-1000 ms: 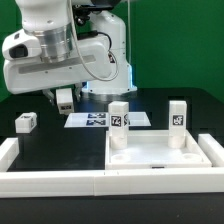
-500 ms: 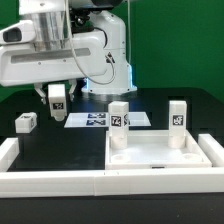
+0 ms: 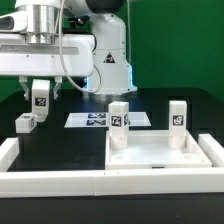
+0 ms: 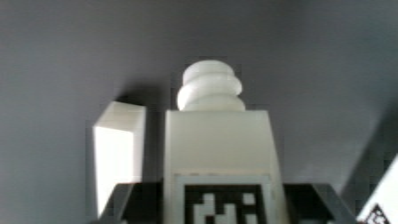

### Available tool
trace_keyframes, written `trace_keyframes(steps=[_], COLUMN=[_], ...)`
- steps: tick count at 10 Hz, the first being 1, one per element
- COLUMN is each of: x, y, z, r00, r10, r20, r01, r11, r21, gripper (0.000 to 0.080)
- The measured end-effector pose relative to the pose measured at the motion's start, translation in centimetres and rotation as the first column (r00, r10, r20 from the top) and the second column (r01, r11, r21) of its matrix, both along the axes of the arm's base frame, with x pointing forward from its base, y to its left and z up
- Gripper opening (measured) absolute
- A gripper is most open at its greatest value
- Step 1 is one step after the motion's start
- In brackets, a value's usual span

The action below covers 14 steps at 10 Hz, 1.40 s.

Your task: Assemble square table

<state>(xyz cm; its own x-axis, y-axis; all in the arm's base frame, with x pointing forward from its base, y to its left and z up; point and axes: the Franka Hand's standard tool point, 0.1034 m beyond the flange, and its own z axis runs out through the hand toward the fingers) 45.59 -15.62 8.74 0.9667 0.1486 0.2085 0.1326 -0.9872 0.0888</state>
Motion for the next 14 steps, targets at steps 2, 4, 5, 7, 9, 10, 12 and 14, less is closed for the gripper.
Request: trace_keyframes(steps=[2, 4, 5, 7, 9, 10, 12, 14], x=[2.6, 5.9, 7.5, 10.1, 9.9, 9.9, 9.9, 10.4], y=[2.7, 4.9, 6.6, 10.6, 10.3, 10.4, 10.6, 13.2], z=[0.4, 1.5, 2.0, 2.4, 2.2, 2.2, 2.2, 2.3], r00=[0.998, 0.993, 0.978, 0.962, 0.965, 0.966, 0.964, 0.957], r10=[-0.063, -0.122, -0.208, -0.273, -0.260, -0.260, -0.265, -0.289], r20=[0.006, 0.002, -0.005, 0.012, 0.009, 0.008, 0.009, 0.011], r01=[0.063, 0.121, 0.206, 0.267, 0.255, 0.255, 0.260, 0.281], r11=[0.997, 0.986, 0.967, 0.948, 0.952, 0.953, 0.951, 0.941], r21=[0.054, 0.111, 0.148, 0.172, 0.167, 0.167, 0.169, 0.189], gripper=[0.0287, 0.0287, 0.0287, 0.0287, 0.0287, 0.0287, 0.0287, 0.0287])
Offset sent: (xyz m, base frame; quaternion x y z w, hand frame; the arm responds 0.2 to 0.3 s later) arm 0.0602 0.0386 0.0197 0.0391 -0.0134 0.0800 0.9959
